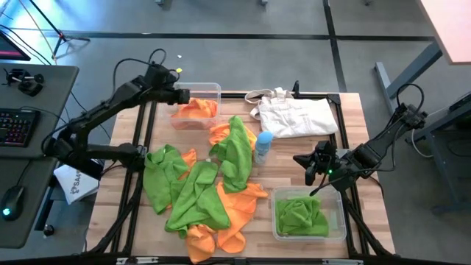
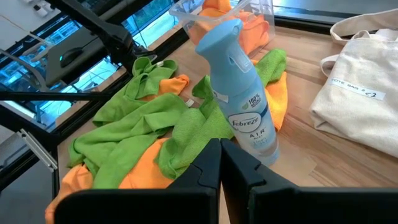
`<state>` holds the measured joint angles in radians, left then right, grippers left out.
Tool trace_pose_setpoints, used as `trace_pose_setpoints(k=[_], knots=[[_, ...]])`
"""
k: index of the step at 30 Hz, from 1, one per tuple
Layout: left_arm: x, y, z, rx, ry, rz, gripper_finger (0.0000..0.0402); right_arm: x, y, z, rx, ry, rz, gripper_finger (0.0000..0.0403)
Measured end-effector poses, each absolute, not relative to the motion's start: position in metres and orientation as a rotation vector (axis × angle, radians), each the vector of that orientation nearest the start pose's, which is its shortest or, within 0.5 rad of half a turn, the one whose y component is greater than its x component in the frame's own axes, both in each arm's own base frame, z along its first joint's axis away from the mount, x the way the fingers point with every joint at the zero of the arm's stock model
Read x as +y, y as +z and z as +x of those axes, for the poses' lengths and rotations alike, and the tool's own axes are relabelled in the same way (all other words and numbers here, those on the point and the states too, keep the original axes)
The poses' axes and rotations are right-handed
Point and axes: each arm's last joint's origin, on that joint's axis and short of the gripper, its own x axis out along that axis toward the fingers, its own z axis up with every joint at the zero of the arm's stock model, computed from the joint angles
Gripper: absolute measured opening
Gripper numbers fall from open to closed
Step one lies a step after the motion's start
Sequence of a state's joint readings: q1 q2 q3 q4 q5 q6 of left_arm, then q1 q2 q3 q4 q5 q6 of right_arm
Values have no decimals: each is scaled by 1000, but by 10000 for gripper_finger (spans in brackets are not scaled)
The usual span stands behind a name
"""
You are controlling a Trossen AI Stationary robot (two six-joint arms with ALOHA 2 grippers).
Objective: Sort microfiber towel by color & place in baskets
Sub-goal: Put the green microfiber towel into the bottom transparent bin
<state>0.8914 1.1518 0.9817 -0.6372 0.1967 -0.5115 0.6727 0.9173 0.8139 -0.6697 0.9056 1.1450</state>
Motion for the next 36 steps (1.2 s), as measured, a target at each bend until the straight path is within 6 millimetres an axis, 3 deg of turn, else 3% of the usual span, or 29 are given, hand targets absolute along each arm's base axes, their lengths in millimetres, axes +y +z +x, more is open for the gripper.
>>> trace_pose_setpoints(k=[7,12,19,28,36], knots=[[142,316,148,489,629,-809,69,89,288,148,340,-481,559,3],[116,321,162,511,554,-732,9,89,288,148,345,-477,537,3],[79,327,189,485,446,-660,1,89,288,148,345,-477,535,3],[26,322,212,525,372,-593,0,89,288,148,346,-477,535,3],[-15,308,218,669,296,-679,0,89,288,148,349,-475,533,3]])
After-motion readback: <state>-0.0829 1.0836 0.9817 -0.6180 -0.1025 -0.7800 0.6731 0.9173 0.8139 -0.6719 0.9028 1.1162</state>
